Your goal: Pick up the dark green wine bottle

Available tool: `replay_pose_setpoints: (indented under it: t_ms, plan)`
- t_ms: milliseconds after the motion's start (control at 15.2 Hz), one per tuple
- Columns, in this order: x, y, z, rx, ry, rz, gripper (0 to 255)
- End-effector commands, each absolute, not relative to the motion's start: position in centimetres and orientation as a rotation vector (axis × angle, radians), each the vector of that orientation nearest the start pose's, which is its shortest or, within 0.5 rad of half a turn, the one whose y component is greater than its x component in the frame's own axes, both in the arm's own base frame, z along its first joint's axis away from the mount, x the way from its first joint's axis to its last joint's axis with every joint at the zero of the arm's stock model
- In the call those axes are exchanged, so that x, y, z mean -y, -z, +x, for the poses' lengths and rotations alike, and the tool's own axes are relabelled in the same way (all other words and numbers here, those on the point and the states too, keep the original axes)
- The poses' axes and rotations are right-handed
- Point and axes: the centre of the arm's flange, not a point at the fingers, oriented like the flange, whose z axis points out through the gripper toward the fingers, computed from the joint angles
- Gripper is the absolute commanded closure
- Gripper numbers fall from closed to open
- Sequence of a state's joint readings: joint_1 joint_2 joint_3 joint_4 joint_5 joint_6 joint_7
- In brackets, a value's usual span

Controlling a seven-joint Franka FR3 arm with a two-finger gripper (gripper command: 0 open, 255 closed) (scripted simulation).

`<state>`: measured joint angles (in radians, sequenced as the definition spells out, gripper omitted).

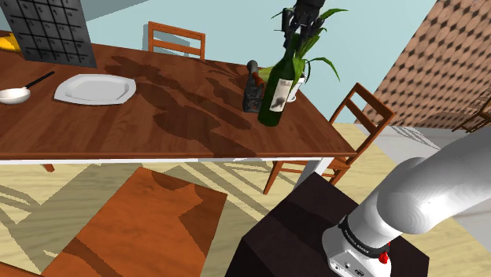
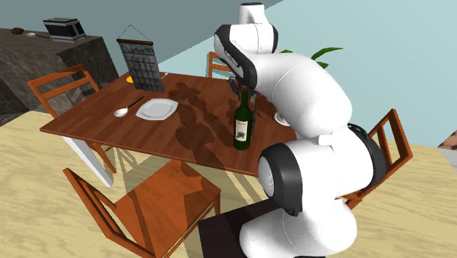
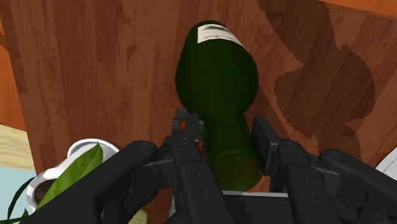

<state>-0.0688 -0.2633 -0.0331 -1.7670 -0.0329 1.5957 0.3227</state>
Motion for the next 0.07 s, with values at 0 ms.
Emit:
replay_pose_setpoints:
  t_ms: [0]
  plan:
    - [5.38,-67.22,46.96,-0.664,0.148,-3.081,255]
